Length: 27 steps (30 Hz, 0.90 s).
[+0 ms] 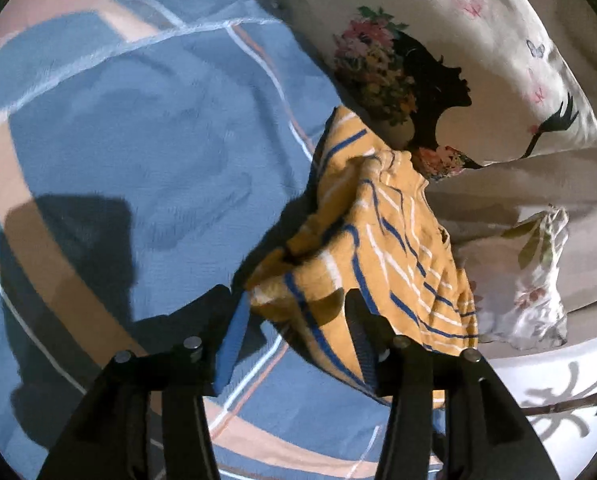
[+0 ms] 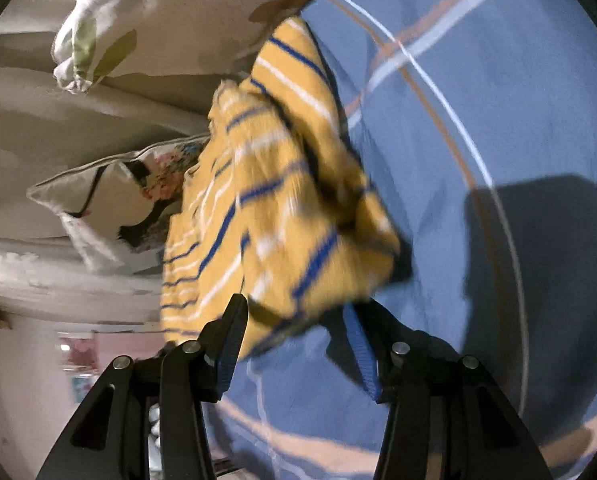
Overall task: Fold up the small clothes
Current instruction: 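Fold the hem toward the collar with the right gripper while the left gripper holds the sweater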
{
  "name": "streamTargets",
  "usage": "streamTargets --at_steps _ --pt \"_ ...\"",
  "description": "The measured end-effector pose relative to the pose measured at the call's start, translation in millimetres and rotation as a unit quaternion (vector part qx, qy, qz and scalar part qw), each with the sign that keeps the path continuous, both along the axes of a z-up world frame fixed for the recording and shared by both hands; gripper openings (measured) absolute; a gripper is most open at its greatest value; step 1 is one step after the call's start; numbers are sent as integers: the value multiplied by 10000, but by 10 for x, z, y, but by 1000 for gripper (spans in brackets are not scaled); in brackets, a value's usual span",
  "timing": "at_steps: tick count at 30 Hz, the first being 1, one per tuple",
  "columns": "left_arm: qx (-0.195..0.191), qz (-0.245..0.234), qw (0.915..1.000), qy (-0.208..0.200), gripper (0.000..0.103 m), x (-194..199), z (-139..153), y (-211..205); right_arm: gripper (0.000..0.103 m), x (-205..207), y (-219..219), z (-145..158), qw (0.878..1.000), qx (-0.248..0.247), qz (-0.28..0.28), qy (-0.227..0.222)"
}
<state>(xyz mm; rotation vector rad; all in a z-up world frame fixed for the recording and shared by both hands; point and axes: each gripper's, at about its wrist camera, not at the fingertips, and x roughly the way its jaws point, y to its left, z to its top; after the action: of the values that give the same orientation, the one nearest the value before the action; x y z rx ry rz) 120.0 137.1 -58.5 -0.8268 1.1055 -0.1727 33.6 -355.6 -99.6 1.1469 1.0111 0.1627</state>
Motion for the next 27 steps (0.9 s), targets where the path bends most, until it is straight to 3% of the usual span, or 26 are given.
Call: streamTargets --at_steps 4,7,10,17,23,24,26,27 --pt "-575 -366 9977 68 53 -78 -164 -241 61 -56 84 -88 9998 193 22 64" --pt "-729 -670 9950 160 56 -114 -270 -484 64 -18 134 -61 9999 102 56 48" --pt "-618 -772 9951 36 56 -71 -256 -588 64 75 168 -3 9999 -96 91 28" --pt "-653 -200 9977 22 56 203 -251 -290 65 288 4 53 9989 -417 -221 -22" --pt "-465 -131 9988 -1 56 354 -249 -331 65 480 -6 47 9979 -490 -429 -8" --pt "-345 -165 9993 32 48 377 -231 -358 65 504 27 66 9974 -612 -379 -26" --pt "-243 -268 9992 140 16 412 -235 -390 26 544 64 80 9965 -813 -194 57" --pt "-328 -254 9990 183 16 411 -236 -390 20 554 69 71 9972 -730 -132 57"
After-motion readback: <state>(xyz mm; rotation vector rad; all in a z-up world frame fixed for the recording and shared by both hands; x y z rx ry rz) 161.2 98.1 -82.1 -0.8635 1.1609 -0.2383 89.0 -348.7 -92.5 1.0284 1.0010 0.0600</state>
